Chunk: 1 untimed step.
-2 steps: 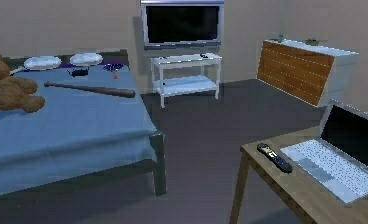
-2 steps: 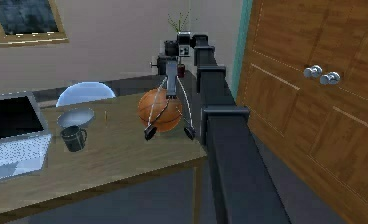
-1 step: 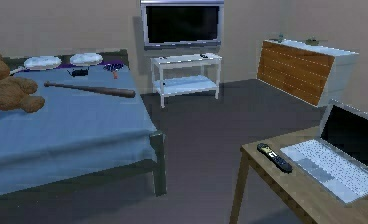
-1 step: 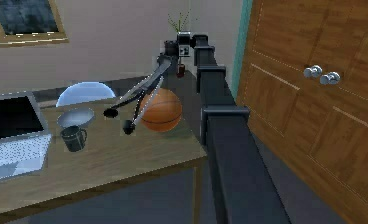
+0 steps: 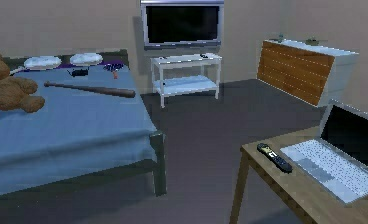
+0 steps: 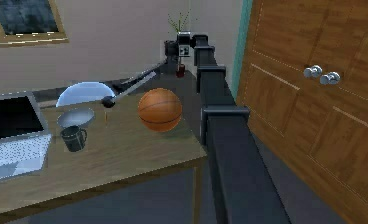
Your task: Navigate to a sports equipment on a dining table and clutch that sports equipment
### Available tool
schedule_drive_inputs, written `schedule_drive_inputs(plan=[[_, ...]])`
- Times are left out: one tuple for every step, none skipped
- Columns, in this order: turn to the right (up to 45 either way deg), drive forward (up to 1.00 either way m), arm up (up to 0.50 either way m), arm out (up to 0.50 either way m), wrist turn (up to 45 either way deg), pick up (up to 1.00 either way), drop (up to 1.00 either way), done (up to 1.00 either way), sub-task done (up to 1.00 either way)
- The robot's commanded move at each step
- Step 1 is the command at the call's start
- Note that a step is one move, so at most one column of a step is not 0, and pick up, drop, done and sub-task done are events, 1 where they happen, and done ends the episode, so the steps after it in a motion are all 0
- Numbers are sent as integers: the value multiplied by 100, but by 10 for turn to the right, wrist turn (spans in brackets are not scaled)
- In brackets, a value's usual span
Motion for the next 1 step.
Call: schedule_drive_inputs(plan=[[0,0,0,0,450,0,0,0,0]])
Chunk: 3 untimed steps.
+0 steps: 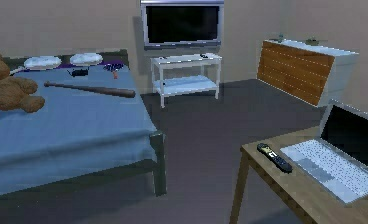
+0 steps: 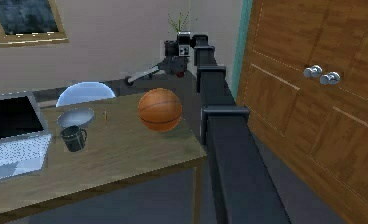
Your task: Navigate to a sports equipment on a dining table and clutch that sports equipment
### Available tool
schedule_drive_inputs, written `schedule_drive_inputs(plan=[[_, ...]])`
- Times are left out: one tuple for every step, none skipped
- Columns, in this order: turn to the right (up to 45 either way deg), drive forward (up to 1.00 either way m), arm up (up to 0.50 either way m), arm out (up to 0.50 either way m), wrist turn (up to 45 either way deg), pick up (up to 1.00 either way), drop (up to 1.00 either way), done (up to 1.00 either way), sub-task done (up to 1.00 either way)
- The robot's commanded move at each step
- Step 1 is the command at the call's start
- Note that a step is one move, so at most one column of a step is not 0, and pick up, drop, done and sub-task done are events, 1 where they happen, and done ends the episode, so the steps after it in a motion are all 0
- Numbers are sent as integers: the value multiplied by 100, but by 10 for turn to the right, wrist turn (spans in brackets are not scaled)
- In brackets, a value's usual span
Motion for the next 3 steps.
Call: schedule_drive_inputs(plan=[[0,0,0,0,180,0,0,0,0],[0,0,-24,0,0,0,0,0,0],[0,0,0,0,0,100,0,0,0]])
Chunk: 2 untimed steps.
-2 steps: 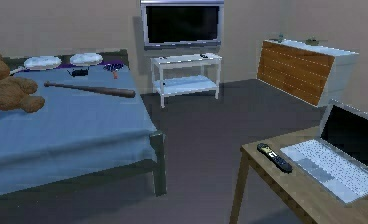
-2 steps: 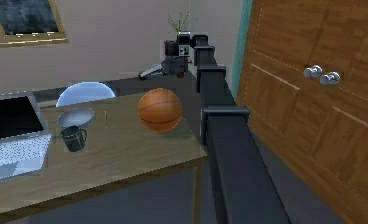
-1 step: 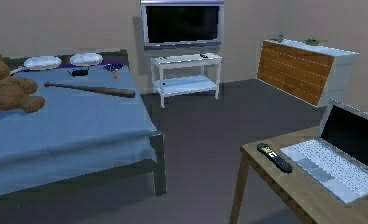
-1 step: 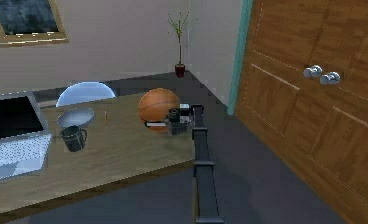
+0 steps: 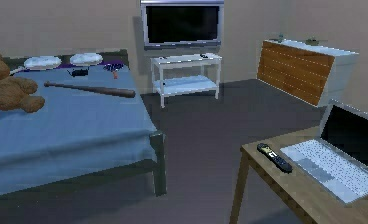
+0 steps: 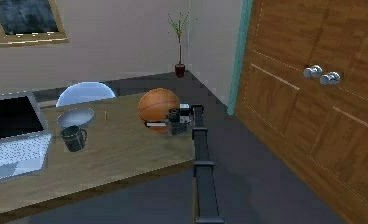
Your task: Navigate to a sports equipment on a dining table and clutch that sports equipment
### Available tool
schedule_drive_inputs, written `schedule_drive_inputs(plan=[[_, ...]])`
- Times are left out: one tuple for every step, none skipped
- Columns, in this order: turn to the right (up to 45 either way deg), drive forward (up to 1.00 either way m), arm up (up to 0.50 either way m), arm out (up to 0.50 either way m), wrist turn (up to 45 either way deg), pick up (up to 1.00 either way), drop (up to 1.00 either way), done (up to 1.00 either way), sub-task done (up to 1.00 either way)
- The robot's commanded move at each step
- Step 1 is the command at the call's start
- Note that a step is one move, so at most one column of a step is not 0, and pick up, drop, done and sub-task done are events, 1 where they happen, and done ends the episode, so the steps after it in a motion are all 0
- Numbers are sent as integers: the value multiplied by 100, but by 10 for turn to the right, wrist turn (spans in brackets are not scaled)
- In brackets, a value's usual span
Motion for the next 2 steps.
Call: schedule_drive_inputs(plan=[[0,0,10,0,0,0,0,0,0],[0,0,0,0,0,0,0,100,0]])
